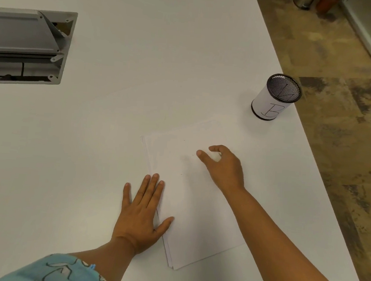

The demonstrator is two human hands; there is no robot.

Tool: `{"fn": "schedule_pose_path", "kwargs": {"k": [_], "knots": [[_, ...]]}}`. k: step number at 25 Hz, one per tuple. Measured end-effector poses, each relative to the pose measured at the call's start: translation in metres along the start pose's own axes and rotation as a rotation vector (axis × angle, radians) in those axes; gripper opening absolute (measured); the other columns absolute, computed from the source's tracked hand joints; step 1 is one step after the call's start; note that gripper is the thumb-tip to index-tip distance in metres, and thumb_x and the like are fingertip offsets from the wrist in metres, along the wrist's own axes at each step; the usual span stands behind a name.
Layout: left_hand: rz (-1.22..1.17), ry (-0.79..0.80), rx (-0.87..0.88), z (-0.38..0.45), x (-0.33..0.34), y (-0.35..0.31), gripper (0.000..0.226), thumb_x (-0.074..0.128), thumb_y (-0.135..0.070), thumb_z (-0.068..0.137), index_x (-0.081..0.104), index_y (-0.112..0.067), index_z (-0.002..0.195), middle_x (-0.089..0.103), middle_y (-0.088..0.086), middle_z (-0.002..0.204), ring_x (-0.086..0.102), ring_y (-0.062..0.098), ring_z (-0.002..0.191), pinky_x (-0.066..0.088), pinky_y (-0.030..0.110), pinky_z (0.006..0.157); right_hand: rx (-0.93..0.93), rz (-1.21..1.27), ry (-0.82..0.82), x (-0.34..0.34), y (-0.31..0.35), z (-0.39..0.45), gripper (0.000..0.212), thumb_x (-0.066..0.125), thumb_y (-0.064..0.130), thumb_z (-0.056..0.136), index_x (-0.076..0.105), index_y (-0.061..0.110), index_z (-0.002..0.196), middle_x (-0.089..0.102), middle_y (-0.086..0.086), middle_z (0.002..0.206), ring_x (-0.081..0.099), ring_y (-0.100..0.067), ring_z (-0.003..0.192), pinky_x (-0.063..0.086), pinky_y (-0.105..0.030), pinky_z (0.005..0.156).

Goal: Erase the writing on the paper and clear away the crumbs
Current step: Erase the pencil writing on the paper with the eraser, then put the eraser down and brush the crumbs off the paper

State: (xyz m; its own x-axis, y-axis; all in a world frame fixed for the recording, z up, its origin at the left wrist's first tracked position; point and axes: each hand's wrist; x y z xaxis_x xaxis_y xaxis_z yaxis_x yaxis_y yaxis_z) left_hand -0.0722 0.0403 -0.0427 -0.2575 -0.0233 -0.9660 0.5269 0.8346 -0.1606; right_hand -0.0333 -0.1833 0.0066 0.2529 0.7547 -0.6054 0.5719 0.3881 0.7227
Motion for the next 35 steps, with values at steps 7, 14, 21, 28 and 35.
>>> {"fn": "schedule_pose_path", "kwargs": {"k": [7,14,21,28,35], "knots": [[-0.005,0.004,-0.010,-0.001,0.001,0.001,0.078,0.019,-0.064,0.088,0.018,-0.013,0.147,0.020,0.007,0.153,0.007,0.021,0.141,0.010,0.054,0.108,-0.084,-0.007,0.008,-0.002,-0.001,0.009,0.027,0.068,0.041,0.076,0.057,0.021,0.060,0.057,0.009,0.059,0.054,-0.012,0.057,0.043,-0.023,0.053],[0.012,0.025,-0.003,0.000,0.000,0.002,0.077,0.019,-0.062,0.089,0.018,-0.012,0.147,0.015,0.005,0.155,0.011,0.022,0.142,0.010,0.054,0.109,-0.119,0.128,0.304,-0.013,0.001,0.026,0.013,0.042,0.025,0.093,0.051,0.019,0.098,0.053,0.007,0.081,0.051,-0.008,0.071,0.039,-0.012,0.057],[-0.017,0.008,0.004,-0.001,-0.002,0.003,0.077,0.018,-0.062,0.089,0.020,-0.012,0.146,0.011,0.002,0.156,0.011,0.021,0.142,0.008,0.052,0.111,-0.081,0.142,0.293,-0.011,0.004,0.037,0.043,0.030,0.038,0.096,0.057,0.028,0.065,0.051,0.007,0.059,0.050,-0.011,0.058,0.042,-0.026,0.059],[-0.003,0.004,0.008,-0.001,-0.003,0.002,0.077,0.018,-0.063,0.089,0.019,-0.012,0.147,0.010,0.003,0.155,0.011,0.022,0.141,0.009,0.053,0.109,-0.210,-0.057,0.025,-0.051,0.008,0.118,0.027,0.053,0.009,0.087,0.056,0.009,0.113,0.062,-0.005,0.093,0.057,-0.021,0.082,0.042,-0.025,0.073],[-0.003,0.016,0.008,-0.001,-0.001,0.003,0.077,0.018,-0.062,0.089,0.018,-0.012,0.147,0.011,0.004,0.156,0.011,0.023,0.142,0.008,0.053,0.111,-0.458,-0.661,0.004,-0.051,0.004,0.165,0.035,0.049,-0.001,0.084,0.051,0.007,0.118,0.055,-0.017,0.115,0.050,-0.033,0.103,0.039,-0.035,0.075]]}}
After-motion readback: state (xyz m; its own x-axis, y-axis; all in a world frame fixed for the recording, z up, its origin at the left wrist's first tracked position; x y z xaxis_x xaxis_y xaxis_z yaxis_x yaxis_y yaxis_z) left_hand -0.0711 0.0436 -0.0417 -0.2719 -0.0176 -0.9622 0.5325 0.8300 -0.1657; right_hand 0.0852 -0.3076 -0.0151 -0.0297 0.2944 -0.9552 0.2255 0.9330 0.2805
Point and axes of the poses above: each hand's wrist, its own z-axis towards the middle knuckle, its own x-axis out of the palm, y = z × x
